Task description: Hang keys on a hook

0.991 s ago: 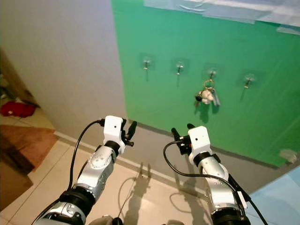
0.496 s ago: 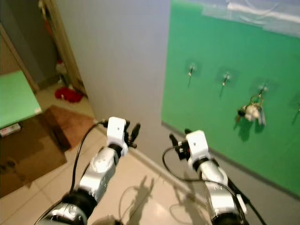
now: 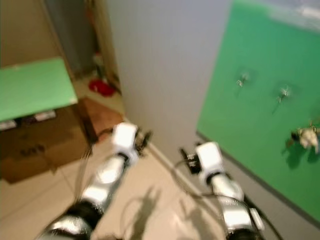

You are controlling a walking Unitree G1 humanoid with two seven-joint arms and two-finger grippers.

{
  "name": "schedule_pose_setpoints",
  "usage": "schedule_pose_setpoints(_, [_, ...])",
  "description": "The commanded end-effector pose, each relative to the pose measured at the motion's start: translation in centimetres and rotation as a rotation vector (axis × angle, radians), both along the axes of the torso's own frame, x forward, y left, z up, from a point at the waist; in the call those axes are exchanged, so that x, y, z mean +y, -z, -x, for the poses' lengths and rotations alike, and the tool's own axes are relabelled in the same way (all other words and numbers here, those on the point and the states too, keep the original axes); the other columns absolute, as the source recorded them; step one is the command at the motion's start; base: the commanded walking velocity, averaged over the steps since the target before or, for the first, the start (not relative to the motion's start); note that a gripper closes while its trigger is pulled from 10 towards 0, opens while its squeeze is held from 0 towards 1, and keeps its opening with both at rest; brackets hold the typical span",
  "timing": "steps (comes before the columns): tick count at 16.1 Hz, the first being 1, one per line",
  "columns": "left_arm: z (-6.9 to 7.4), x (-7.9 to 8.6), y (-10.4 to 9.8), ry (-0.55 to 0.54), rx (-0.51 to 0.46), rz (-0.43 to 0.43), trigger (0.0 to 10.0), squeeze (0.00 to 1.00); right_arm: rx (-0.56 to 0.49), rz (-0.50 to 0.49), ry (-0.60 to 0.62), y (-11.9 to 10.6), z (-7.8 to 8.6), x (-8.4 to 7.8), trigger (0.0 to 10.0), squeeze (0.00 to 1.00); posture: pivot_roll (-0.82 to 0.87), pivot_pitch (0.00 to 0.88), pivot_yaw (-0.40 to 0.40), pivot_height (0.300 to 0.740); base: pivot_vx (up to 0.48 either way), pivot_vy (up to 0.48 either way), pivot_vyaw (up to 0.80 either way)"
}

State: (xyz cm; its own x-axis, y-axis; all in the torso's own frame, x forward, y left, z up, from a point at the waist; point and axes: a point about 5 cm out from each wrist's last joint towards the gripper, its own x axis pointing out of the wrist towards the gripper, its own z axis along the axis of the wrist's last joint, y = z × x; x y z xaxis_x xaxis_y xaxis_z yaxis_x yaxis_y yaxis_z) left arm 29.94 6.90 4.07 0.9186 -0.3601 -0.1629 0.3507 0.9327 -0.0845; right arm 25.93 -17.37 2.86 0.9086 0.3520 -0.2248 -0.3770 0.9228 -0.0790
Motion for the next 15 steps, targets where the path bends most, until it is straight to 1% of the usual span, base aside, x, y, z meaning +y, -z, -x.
schedule_pose_setpoints(1, [0.21, -0.98, 0.05, 0.025, 0.006, 0.014, 10.0, 0.0, -0.006, 0.022, -0.009, -0.18, -0.08, -0.6, 10.0, 0.0, -0.19, 0.0, -0.005, 0.74, 0.0, 0.0, 0.79])
schedule_pose_setpoints(9, [0.52, -1.0, 0.28, 0.022, 0.014, 0.024, 10.0, 0.0, 0.008, 0.014, -0.019, 0.15, 0.24, -0.58, 10.0, 0.0, -0.19, 0.0, -0.014, 0.74, 0.0, 0.0, 0.79])
schedule_pose_setpoints(10, [0.51, -0.96, 0.26, 0.018, 0.013, 0.026, 10.0, 0.0, 0.01, 0.027, -0.009, 0.24, 0.22, -0.63, 10.0, 0.0, -0.19, 0.0, -0.01, 0.74, 0.0, 0.0, 0.74])
schedule_pose_setpoints(13, [0.44, -0.84, 0.23, 0.015, 0.014, 0.032, 10.0, 0.0, 0.012, 0.029, 0.015, 0.29, 0.11, -0.68, 10.0, 0.0, -0.19, 0.0, 0.005, 0.74, 0.0, 0.0, 0.0])
schedule_pose_setpoints(15, [0.46, -0.86, 0.15, 0.025, 0.009, 0.032, 10.0, 0.0, 0.022, 0.044, 0.028, 0.51, 0.36, -1.09, 10.0, 0.0, -0.19, 0.0, 0.005, 0.74, 0.0, 0.0, 0.0])
